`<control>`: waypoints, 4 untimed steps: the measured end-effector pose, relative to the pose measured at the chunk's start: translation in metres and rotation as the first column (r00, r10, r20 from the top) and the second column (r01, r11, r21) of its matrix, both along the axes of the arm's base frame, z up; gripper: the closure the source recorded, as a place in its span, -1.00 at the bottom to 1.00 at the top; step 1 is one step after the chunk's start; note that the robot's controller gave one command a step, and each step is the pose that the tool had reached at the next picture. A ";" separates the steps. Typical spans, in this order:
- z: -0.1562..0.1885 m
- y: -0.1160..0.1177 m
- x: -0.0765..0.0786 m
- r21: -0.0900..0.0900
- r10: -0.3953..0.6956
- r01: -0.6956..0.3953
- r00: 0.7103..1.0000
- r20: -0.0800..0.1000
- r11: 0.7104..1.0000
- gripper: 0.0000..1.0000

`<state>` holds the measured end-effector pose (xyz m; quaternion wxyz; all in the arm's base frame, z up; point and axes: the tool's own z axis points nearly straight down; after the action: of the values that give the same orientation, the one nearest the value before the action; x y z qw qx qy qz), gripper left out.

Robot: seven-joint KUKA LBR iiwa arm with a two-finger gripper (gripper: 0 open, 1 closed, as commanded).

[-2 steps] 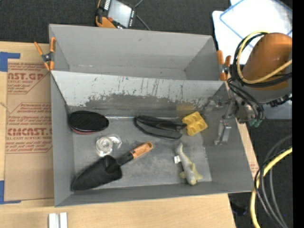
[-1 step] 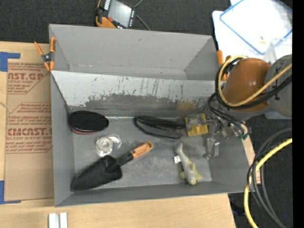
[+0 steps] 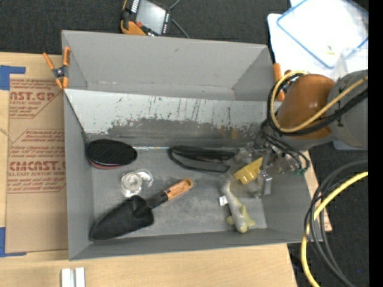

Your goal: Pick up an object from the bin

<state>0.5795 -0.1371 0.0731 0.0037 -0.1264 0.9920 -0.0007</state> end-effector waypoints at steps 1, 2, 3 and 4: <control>0.003 0.037 0.010 -0.001 0.479 -0.479 0.878 -0.004 0.878 -1.00; 0.004 0.050 0.013 0.000 0.574 -0.574 0.819 -0.004 0.819 -1.00; -0.003 0.060 -0.090 0.003 0.624 -0.624 0.781 -0.004 0.781 -1.00; -0.003 0.065 -0.069 0.003 0.640 -0.640 0.768 -0.004 0.768 -1.00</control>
Offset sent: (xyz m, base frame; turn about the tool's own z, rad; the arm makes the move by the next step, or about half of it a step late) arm 0.0000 0.0000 0.0000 0.0000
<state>0.5104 -0.0725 0.0700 0.0014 -0.4565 0.8897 0.0015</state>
